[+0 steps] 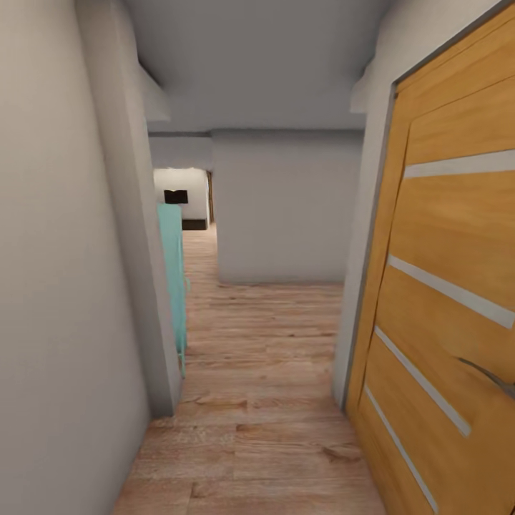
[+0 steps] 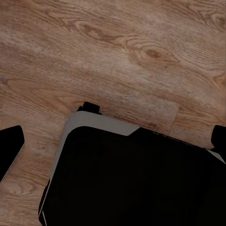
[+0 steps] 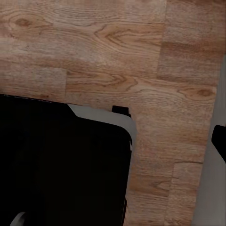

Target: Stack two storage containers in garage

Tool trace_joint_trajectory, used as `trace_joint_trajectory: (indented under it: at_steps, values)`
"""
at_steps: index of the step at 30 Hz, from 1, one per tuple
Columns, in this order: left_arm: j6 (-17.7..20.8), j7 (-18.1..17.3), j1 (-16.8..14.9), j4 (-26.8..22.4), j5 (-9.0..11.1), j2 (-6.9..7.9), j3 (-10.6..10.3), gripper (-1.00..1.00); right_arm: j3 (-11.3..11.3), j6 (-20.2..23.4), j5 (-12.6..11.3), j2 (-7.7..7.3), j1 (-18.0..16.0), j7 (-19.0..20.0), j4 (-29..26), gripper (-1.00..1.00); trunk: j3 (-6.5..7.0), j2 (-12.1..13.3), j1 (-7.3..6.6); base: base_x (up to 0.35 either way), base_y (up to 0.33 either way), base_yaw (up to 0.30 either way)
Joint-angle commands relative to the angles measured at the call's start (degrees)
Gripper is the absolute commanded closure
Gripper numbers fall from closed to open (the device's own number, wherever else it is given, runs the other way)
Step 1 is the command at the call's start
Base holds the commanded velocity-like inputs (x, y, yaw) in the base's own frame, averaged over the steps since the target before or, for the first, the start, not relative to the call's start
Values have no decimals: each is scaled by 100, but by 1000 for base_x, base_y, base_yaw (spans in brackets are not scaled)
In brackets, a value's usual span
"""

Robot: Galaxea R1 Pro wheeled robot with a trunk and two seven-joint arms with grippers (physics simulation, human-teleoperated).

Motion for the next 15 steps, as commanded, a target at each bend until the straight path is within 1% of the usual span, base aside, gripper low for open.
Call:
trace_joint_trajectory:
  at_steps: [1, 8, 15]
  values:
    - [4, 13, -3, 0, 45, 0, -49, -100, 16, -25, 44, -2, -4, 2, 11, -100, -2, -3, 5, 325, 168, 0]
    - [4, 13, -1, -2, 43, -3, -49, -100, 16, -25, 41, -2, -4, 2, 11, -100, -2, -3, 5, 325, 146, 0]
    - [13, 13, -4, 0, 44, 0, -49, -100, 16, -23, 46, -2, -4, 2, 11, -100, -2, -3, 5, 325, 20, 0]
